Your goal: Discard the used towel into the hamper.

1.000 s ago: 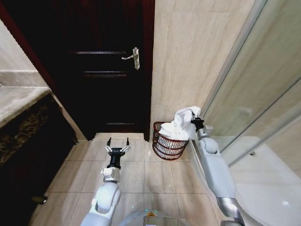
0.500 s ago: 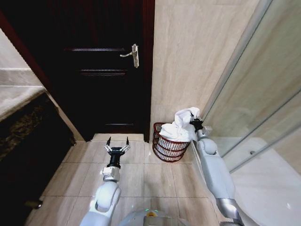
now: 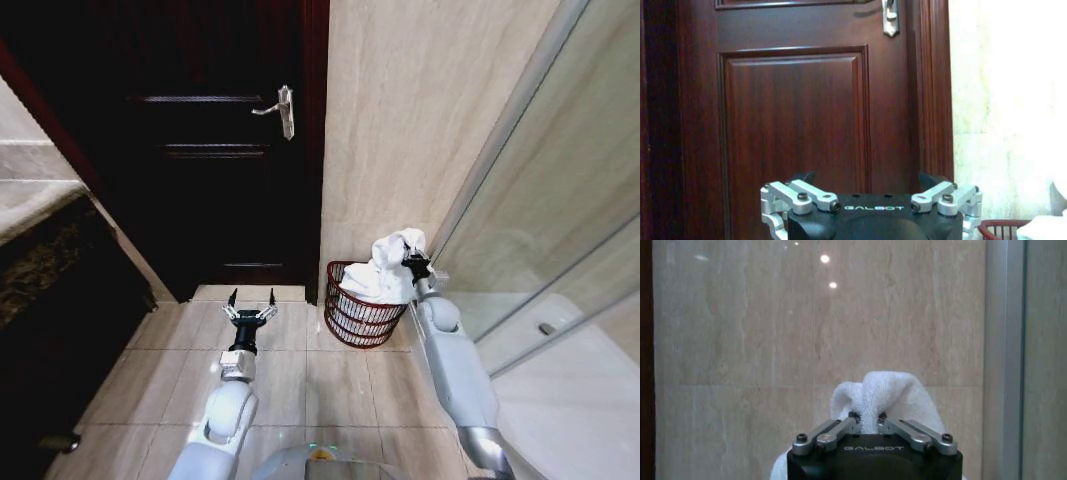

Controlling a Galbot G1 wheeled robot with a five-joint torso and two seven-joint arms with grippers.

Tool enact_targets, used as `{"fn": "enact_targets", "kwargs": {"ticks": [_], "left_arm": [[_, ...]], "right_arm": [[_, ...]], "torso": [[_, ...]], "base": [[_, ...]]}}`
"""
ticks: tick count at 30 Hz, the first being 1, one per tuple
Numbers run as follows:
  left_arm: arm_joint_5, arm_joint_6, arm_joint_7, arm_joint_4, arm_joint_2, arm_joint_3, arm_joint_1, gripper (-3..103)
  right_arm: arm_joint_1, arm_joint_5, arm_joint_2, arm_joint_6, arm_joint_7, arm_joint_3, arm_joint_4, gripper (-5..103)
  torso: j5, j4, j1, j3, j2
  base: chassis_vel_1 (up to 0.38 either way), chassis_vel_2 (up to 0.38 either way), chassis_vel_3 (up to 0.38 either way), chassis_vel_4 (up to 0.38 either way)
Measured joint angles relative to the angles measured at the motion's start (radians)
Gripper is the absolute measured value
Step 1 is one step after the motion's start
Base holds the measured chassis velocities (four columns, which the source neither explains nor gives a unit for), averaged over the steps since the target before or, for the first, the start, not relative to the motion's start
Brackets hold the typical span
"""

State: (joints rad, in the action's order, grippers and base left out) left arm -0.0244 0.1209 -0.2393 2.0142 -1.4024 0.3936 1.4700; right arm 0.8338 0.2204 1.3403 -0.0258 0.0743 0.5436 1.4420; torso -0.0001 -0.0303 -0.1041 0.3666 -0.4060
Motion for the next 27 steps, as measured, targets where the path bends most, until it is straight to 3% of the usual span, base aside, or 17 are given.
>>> {"fn": "enact_targets", "kwargs": {"ticks": [27], "left_arm": [[-0.003,0.000,0.003,-0.013,0.000,-0.018,-0.018,100]], "right_arm": [[0.096,-0.006,0.007,-0.006,0.005,0.039,0.075,5]], "torso": [[0.0000,-0.0001,0.037,-0.074,0.111]], "base": [[-0.034,0.037,0.035,-0.036]]}}
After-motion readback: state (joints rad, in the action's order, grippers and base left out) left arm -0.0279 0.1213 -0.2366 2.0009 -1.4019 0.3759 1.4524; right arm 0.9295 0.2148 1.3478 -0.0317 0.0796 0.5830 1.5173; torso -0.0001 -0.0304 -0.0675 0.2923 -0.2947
